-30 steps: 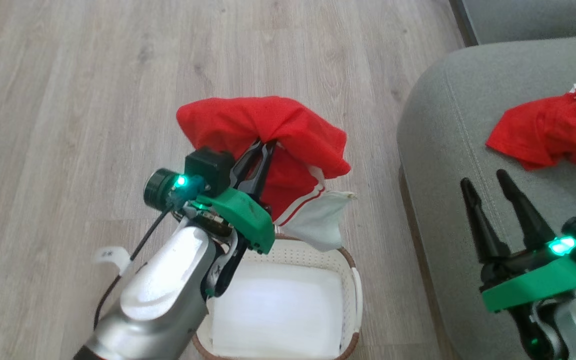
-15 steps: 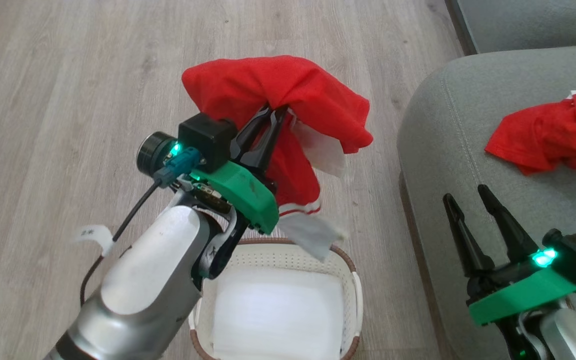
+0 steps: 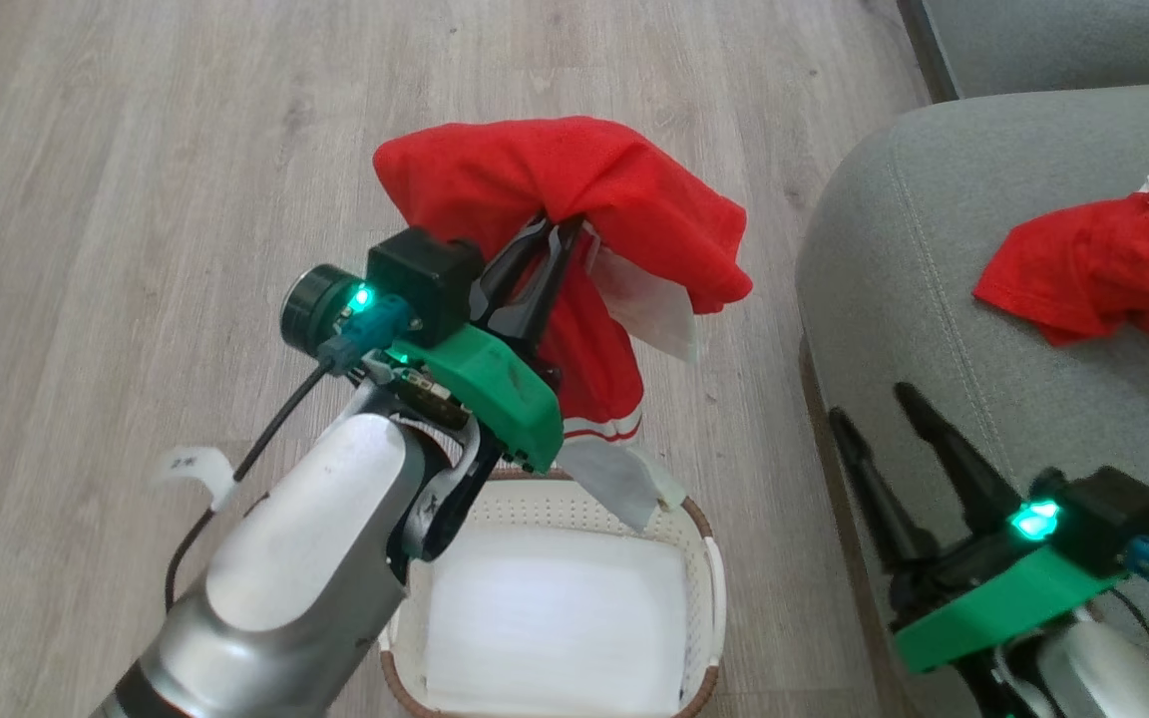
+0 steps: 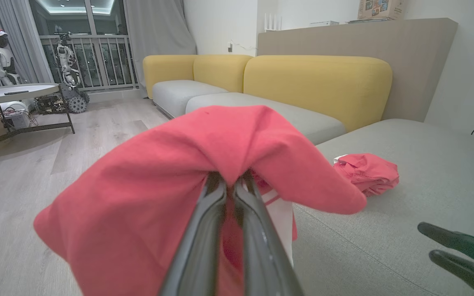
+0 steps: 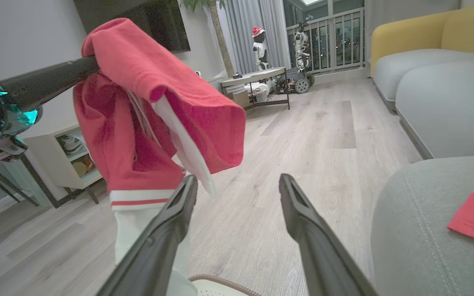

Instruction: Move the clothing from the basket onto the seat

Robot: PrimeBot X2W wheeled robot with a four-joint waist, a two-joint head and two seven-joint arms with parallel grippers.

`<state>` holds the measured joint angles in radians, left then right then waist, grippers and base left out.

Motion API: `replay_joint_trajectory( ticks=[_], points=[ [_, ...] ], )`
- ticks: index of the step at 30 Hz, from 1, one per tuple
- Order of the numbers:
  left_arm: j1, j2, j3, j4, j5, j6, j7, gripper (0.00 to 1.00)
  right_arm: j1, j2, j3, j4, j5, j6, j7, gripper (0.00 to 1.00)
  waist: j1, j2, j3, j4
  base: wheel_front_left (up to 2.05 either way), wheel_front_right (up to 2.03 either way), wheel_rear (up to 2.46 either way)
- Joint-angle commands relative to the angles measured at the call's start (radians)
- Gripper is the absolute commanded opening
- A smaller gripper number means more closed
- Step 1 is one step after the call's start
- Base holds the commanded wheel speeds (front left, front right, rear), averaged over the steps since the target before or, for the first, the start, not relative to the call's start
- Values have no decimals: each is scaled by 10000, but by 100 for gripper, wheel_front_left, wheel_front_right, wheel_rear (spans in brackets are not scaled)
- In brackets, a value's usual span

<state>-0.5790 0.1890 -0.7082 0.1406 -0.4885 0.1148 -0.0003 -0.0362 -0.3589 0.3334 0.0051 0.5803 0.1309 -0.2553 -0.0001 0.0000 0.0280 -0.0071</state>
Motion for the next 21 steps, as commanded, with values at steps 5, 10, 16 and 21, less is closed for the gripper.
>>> replay_joint_trajectory(
  ticks=[5, 10, 16, 21],
  points=[
    [-742, 79, 209, -200, -21, 6, -4, 0, -960, -299, 1144, -394, -8, -2, -65, 100, 1, 0, 59, 96, 0, 0, 0],
    [-827, -130, 14, -76, -9, -43, -35, 0, -1709, -257, 2295, -77, -45, -2, -65, 100, 1, 0, 153, 253, 0, 0, 0],
    [-917, -373, -200, 123, -40, -147, -94, 0, -2792, -112, 3648, 841, -203, -2, -65, 100, 1, 0, 204, 498, 0, 0, 0],
    [-1011, -545, -359, 241, -61, -218, -117, 0, -3659, 133, 4415, 1948, -422, -2, -65, 100, 1, 0, 236, 722, 0, 0, 0]
  ],
)
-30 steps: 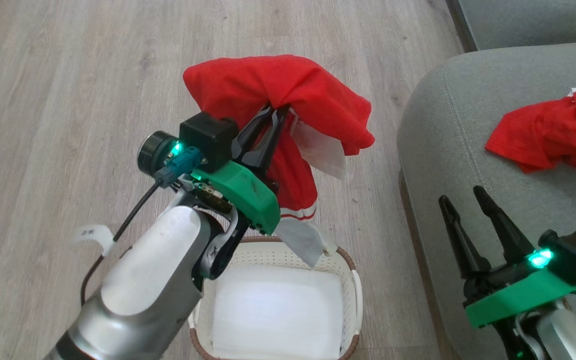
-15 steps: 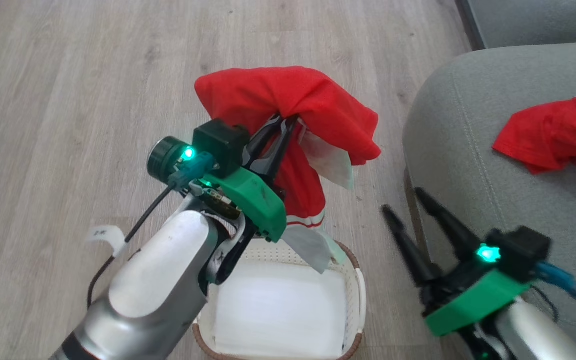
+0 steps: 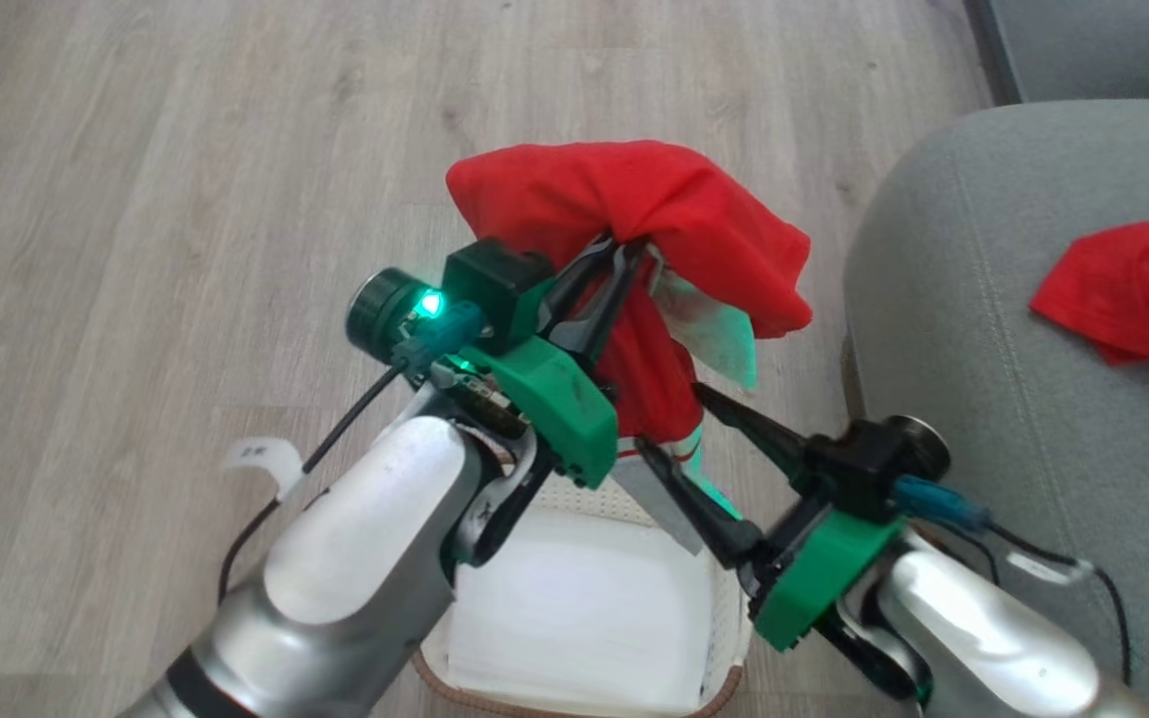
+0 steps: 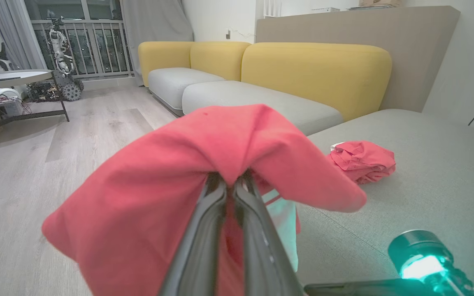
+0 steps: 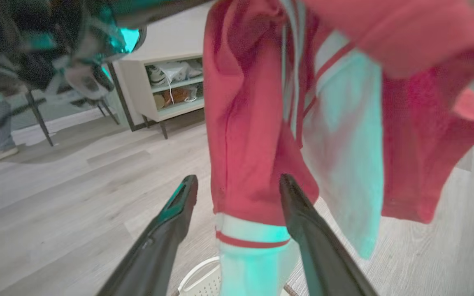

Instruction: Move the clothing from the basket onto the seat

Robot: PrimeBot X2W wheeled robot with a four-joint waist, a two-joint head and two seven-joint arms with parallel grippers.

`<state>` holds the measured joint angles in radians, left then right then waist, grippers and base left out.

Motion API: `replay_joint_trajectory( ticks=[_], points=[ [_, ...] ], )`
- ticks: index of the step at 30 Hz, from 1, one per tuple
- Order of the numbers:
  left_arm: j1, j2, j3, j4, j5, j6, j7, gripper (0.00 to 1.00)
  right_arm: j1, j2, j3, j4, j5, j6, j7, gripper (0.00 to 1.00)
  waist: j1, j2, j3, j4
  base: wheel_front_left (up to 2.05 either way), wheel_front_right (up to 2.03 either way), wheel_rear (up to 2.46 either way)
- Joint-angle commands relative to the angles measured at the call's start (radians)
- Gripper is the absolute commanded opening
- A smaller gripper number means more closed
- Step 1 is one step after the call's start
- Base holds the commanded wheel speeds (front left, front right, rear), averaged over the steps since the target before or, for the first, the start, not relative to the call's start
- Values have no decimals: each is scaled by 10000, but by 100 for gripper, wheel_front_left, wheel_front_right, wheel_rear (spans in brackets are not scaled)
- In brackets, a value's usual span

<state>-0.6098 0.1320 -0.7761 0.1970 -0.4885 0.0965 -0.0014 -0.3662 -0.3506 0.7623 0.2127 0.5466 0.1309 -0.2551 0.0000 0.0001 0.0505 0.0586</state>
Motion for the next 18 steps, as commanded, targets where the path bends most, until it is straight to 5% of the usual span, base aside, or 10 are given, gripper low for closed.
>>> replay_joint_trajectory(
  ticks=[1, 18],
  points=[
    [-722, -4, 293, -307, -67, -47, -109, 0, -513, 125, 242, 90, -62, -2, -67, 100, 0, -1, 28, 104, 0, 0, 0],
    [-749, -511, -321, -180, -256, -97, -161, 0, -1418, 1050, -33, 2313, 70, -2, -67, 100, 0, -1, 106, 930, 0, 0, 0]
  ],
)
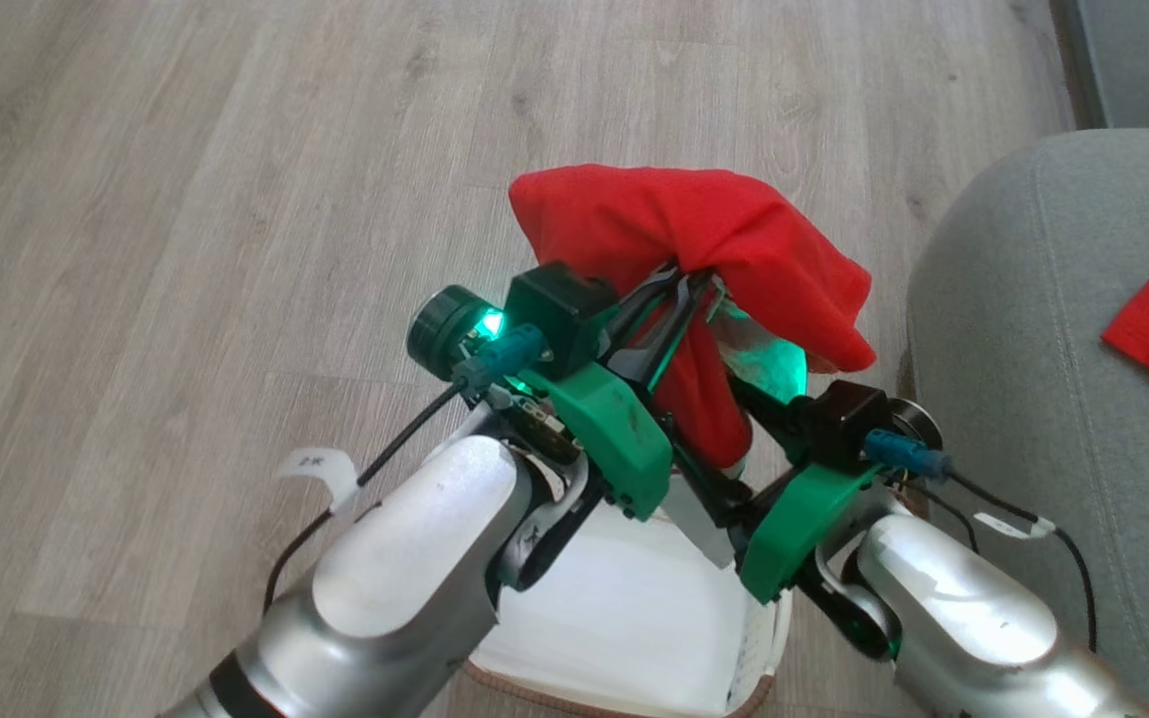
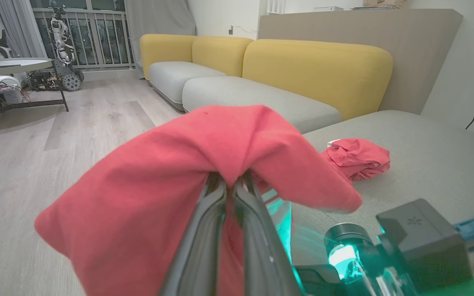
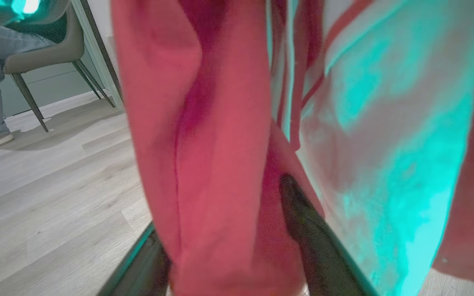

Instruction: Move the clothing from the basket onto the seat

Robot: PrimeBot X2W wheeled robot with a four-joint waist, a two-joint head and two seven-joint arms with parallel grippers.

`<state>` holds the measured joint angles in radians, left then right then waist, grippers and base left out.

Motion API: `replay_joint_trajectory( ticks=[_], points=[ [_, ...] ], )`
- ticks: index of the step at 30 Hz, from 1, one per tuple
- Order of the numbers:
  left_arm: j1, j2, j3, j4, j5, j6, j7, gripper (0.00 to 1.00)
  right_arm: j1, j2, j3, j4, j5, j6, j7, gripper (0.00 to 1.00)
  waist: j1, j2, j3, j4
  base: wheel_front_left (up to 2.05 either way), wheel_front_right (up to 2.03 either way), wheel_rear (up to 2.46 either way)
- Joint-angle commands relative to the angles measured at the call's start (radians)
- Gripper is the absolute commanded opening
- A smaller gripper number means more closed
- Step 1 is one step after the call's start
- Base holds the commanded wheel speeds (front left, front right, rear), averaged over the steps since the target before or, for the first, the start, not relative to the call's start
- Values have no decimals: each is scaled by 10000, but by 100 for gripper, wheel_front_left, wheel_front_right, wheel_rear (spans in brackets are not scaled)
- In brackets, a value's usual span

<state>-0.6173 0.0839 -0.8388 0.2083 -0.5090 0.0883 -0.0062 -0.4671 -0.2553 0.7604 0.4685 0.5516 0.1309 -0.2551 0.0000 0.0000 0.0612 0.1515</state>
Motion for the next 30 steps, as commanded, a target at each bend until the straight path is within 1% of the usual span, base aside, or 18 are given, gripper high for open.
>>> replay_joint_trajectory(
  ticks=[1, 3, 4, 5, 13, 18, 19, 20, 21, 22, 23, 30],
  points=[
    [-666, -45, 279, -287, -68, -11, -116, 0, -424, 121, -76, -203, 9, -2, -67, 100, 0, 0, -2, 22, 0, 0, 0],
    [-643, -67, 241, -267, -103, 1, -130, 0, -419, 162, -241, -171, -16, -2, -67, 99, 0, 0, -9, 44, 0, 0, 0],
    [-626, -73, 236, -253, -123, 11, -142, 0, -409, 168, -319, -178, -42, -2, -67, 83, 0, 0, -14, 44, 0, 0, 0],
    [-576, -67, 240, -209, -162, 24, -176, 0, -362, 164, -464, -235, -90, -2, -67, 0, 0, 0, -38, 28, 0, 0, 0],
    [-248, 148, 345, -58, -344, 101, -319, 0, 170, 49, -1288, -954, -423, -2, -67, 0, 0, 0, -220, -204, 0, 0, 0],
    [18, 266, 306, -65, -394, 158, -389, 0, 668, -19, -2200, -1726, -791, -2, -67, 0, 0, 0, -299, -373, 0, 0, 0],
    [77, 261, 268, -72, -407, 155, -396, 12, 789, -26, -2400, -1872, -865, -2, -67, 0, 0, 0, -316, -411, 0, 0, 0],
    [127, 255, 237, -82, -412, 162, -414, 44, 905, -36, -2565, -1995, -935, -2, -67, 0, 0, 0, -336, -441, 0, 0, 0],
    [172, 252, 205, -91, -416, 164, -432, 80, 1011, -42, -2707, -2102, -990, -2, -67, 0, 0, 0, -355, -480, 0, 0, 0],
    [212, 248, 180, -101, -425, 166, -444, 97, 1104, -55, -2824, -2193, -1038, -2, -67, 0, 0, 0, -372, -513, 0, 0, 0],
    [250, 250, 164, -106, -436, 172, -457, 100, 1182, -67, -2932, -2275, -1084, -2, -67, 0, 0, 0, -396, -556, 0, 0, 0],
    [418, 259, 70, -189, -494, 146, -582, 100, 1515, -184, -3595, -2772, -1290, -2, -67, 0, 0, 0, -473, -839, 0, 0, 0]
  ],
)
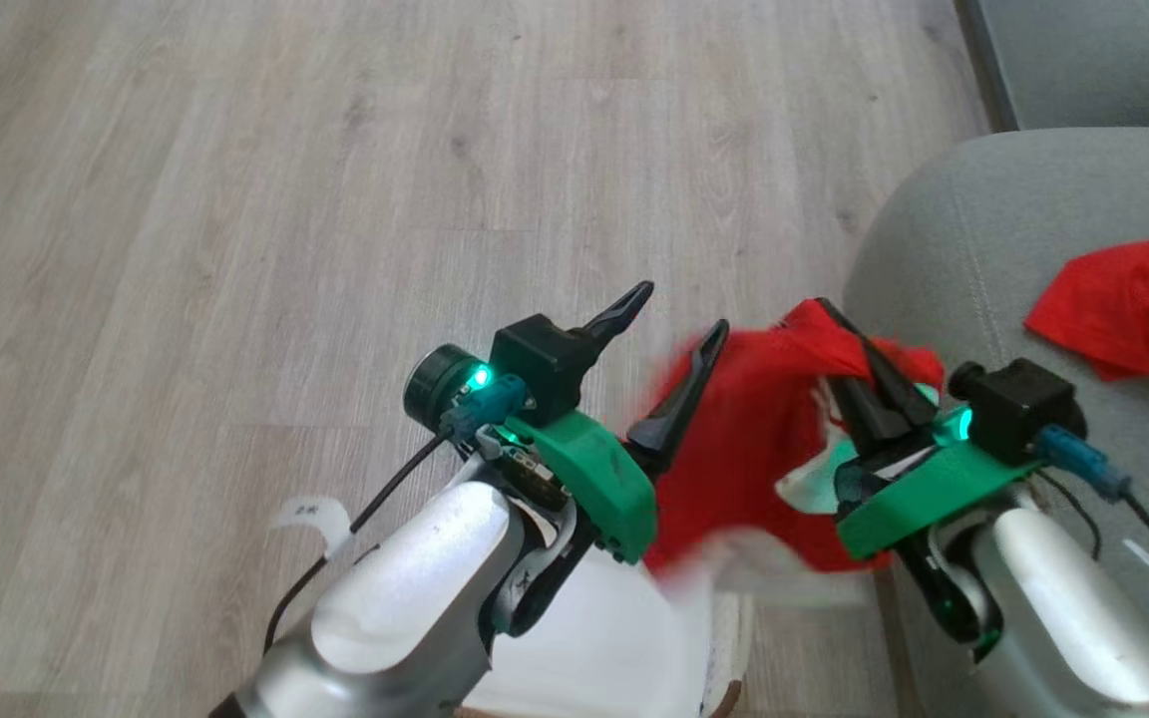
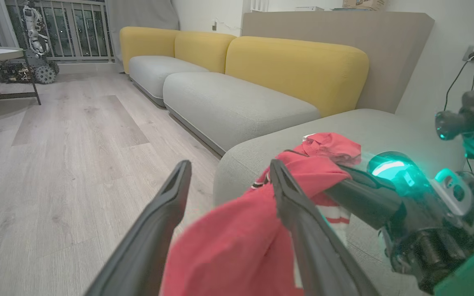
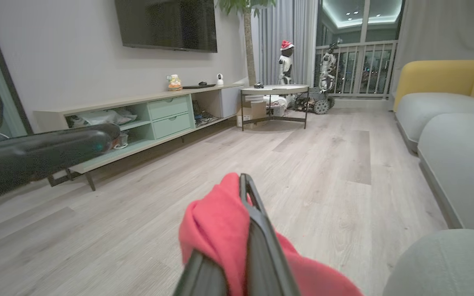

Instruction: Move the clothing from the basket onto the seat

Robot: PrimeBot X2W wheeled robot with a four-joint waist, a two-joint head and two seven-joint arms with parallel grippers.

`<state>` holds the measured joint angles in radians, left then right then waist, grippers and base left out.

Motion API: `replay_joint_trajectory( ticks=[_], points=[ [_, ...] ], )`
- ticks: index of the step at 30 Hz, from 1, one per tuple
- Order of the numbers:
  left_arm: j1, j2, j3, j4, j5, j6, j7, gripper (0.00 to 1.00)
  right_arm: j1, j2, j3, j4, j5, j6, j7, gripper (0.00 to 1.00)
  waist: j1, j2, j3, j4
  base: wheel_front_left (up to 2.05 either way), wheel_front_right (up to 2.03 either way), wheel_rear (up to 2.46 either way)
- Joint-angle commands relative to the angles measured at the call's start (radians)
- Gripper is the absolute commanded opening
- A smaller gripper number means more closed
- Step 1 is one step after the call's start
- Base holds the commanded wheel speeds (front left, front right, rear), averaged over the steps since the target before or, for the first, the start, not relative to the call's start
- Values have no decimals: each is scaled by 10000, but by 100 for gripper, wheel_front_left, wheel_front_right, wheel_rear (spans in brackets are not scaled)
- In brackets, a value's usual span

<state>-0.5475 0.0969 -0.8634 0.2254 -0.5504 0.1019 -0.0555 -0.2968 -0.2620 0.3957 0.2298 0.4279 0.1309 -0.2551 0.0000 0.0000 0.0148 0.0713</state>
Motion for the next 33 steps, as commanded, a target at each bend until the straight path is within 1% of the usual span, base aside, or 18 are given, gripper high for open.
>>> replay_joint_trajectory(
  ticks=[1, 7, 10, 14, 20, 27, 33],
  points=[
    [-254, 135, 308, -370, -87, 11, -115, 100, -161, -163, -42, -483, -79, -2, -67, 0, 0, 0, -16, -106, 0, 0, 0],
    [-141, 186, 284, -328, -115, 23, -286, 100, -64, -558, -495, -1040, -71, -2, -67, 0, 0, 0, -13, -672, 0, 0, 0],
    [-148, 195, 268, -271, -73, 36, -414, 100, 19, -752, -644, -1387, 145, -2, -67, 0, 0, 0, -8, -1024, 0, 0, 0],
    [-175, 223, 285, -160, -36, 83, -550, 100, 124, -1222, -544, -1872, 276, -2, -67, 0, 0, 0, 37, -1590, 0, 0, 0],
    [-265, 242, 292, 100, 55, 175, -726, 100, 331, -1645, -907, -2491, 484, -2, -67, 0, 0, 0, 138, -2490, 0, 0, 0],
    [-406, 206, 283, 438, 91, 198, -913, 100, 524, -1777, -1212, -3002, 624, -2, -67, 0, 0, 0, 247, -3527, 0, 0, 0],
    [-525, 134, 272, 738, 47, 170, -1040, 100, 719, -1698, -1599, -3418, 647, -2, -67, 0, 0, 0, 343, -4227, 0, 0, 0]
  ],
)
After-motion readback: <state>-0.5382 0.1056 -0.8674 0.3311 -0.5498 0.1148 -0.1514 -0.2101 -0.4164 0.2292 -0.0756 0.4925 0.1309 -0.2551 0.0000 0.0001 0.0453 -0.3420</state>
